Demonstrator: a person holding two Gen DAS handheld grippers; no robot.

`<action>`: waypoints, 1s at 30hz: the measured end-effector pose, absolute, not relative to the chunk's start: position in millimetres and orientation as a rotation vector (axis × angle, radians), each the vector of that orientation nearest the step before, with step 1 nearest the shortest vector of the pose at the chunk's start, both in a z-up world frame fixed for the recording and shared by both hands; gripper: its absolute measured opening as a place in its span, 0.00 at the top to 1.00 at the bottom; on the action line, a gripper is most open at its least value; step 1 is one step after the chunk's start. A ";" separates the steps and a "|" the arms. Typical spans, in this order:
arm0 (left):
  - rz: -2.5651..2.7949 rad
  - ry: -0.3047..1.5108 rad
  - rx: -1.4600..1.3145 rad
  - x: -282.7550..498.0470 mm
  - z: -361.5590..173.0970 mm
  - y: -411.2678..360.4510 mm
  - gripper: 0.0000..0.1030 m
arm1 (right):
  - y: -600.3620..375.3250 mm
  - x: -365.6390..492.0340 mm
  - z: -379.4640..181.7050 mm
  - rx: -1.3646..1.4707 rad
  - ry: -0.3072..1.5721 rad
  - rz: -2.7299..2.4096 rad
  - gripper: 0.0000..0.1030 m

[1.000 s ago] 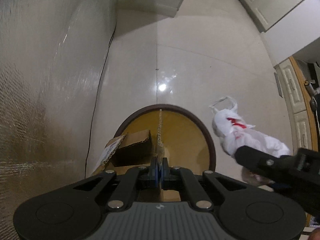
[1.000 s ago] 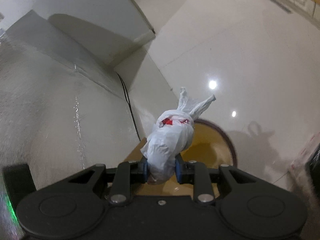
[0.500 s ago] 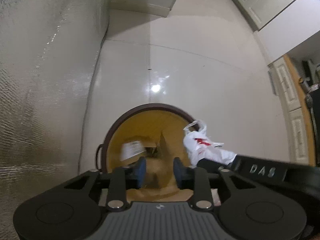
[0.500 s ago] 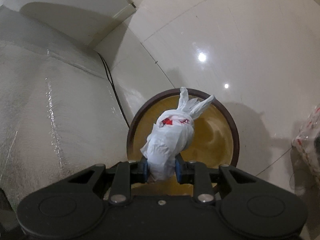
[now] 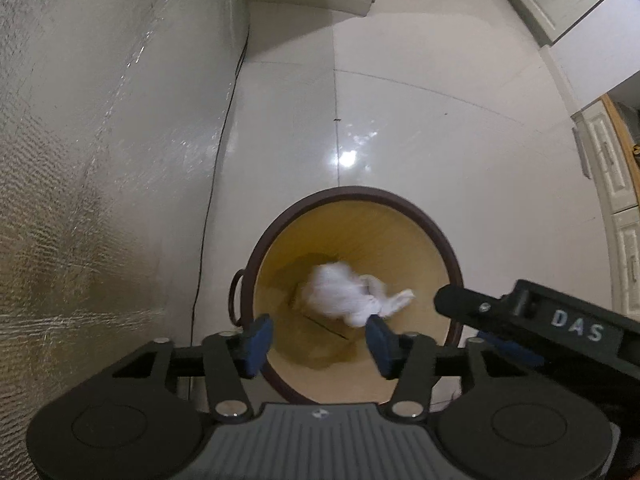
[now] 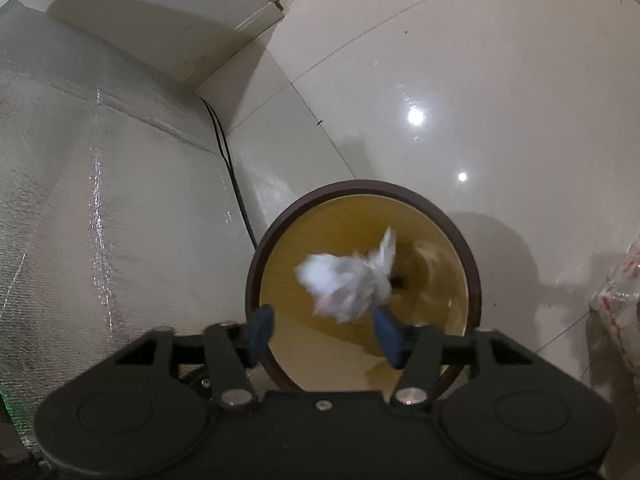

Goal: Collect trash
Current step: 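Open the right tool dropping the white bag while the left tool releases the box into the bin, then raise both tools from the bin and move back toward the table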

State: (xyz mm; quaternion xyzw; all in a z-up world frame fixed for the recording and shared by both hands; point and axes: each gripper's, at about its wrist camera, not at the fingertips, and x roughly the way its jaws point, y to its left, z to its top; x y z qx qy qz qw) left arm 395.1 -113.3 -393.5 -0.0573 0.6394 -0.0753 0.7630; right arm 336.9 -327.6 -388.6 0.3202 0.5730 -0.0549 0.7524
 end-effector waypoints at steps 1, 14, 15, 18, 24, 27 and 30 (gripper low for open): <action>-0.161 1.395 -0.119 394.2 -393.9 -112.7 0.41 | -328.9 336.3 -389.0 0.700 1.252 -0.119 0.37; -0.105 1.419 -0.059 393.6 -395.8 -107.7 0.11 | -336.3 328.6 -388.1 0.547 1.262 -0.121 0.07; -0.101 1.417 -0.053 393.0 -395.1 -107.1 0.08 | -337.9 328.0 -387.5 0.538 1.261 -0.128 0.04; -0.099 1.408 -0.034 389.3 -390.8 -106.2 0.04 | -340.8 322.6 -387.1 0.512 1.264 -0.142 0.00; -0.110 1.399 -0.005 384.7 -384.2 -107.9 0.00 | -343.6 308.2 -378.1 0.430 1.251 -0.166 0.00; -0.109 1.397 0.011 380.8 -379.8 -108.1 0.00 | -346.5 301.5 -374.0 0.409 1.243 -0.179 0.00; -0.107 1.384 0.020 374.8 -373.7 -106.2 0.00 | -347.6 295.8 -371.9 0.371 1.242 -0.186 0.00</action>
